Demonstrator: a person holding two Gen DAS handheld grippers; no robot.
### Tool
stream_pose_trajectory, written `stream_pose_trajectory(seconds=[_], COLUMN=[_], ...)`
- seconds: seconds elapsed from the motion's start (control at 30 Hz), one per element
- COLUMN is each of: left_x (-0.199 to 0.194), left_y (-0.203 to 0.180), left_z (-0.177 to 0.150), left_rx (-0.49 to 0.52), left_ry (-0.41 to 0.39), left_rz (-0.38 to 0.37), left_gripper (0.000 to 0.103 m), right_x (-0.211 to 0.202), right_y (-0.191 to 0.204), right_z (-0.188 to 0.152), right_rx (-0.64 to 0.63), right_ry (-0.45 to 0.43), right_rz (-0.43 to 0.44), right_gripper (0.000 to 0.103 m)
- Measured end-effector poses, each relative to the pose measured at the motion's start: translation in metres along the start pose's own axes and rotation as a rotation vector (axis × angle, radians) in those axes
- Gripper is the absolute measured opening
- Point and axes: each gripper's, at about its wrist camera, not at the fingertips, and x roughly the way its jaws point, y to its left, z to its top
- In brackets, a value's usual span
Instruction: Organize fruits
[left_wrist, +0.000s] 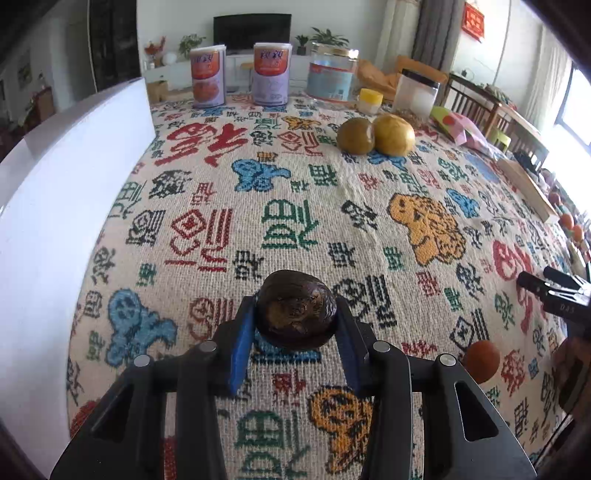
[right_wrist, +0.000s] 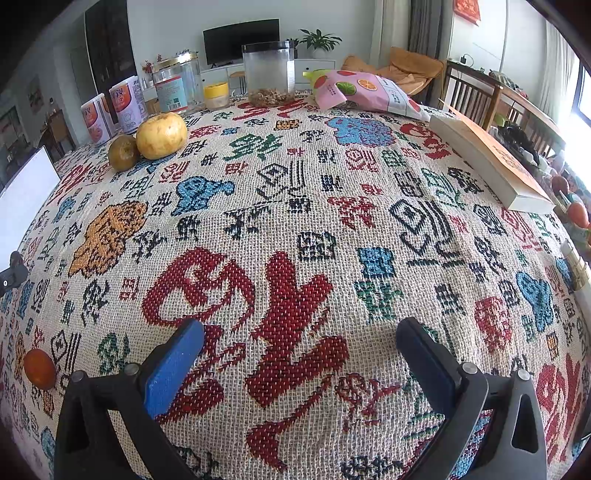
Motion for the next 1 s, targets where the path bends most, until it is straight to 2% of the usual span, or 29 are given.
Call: stream_pose_trajectory(seconds=[0.03, 0.07, 0.1, 0.13, 0.17, 0.23, 0.3, 0.43, 0.5, 0.57, 0.7, 0.83, 0.9, 1.0], left_x=[0.001, -0.001, -0.003, -0.003, -0.001, 0.003, 0.007, 0.008, 0.008, 0.009, 0.009, 0.01, 0.01, 0.01], left_y=[-0.001, -0.003, -0.004, -0.005, -0.006, -0.005, 0.002, 0.004, 0.004, 0.003, 0.003, 0.003, 0.003, 0.003], left_z=[-0.008, -0.014, -0.018, -0.02, -0.019, -0.018, -0.015, -0.017, -0.016, -0.016, -0.016, -0.016, -0.016, -0.016], left_rx=[0.007, 0.02, 0.032, 0.039, 0.042, 0.035, -0.008, -0.02, -0.021, -0.023, -0.023, -0.022, -0.023, -0.023], left_ry=[0.008, -0.018, -0.036, -0.035, -0.031, -0.02, 0.002, 0.003, 0.003, 0.004, 0.005, 0.005, 0.005, 0.005], left_rz=[0.013, 0.026, 0.048, 0.081, 0.109, 0.117, 0.113, 0.116, 0.115, 0.115, 0.115, 0.115, 0.114, 0.113], left_gripper=[0.044, 0.046, 0.053, 0.076, 0.09, 0.092, 0.099, 0.101, 0.102, 0.102, 0.102, 0.102, 0.102, 0.102], right_x=[0.0, 0.0, 0.0, 0.0, 0.0, 0.0, 0.0, -0.002, -0.003, -0.008, -0.002, 0.04, 0.065, 0.092], right_y=[0.0, 0.0, 0.0, 0.0, 0.0, 0.0, 0.001, 0.003, 0.01, 0.026, 0.077, 0.115, 0.128, 0.144], right_z=[0.0, 0.0, 0.0, 0.0, 0.0, 0.0, 0.0, 0.0, 0.009, 0.028, 0.084, 0.137, 0.158, 0.176], right_rx=[0.0, 0.0, 0.0, -0.001, 0.0, 0.0, -0.001, -0.03, -0.057, -0.108, -0.282, -0.327, -0.305, -0.272], right_ry=[0.0, 0.0, 0.0, 0.0, 0.0, 0.001, 0.005, 0.041, 0.087, 0.052, -0.063, -0.073, -0.048, 0.0], right_rz=[0.0, 0.0, 0.0, -0.001, -0.001, 0.0, -0.004, 0.022, 0.115, 0.189, 0.213, 0.208, 0.202, 0.21], right_gripper=[0.103, 0.103, 0.103, 0.103, 0.103, 0.103, 0.103, 0.103, 0.103, 0.102, 0.102, 0.102, 0.096, 0.08])
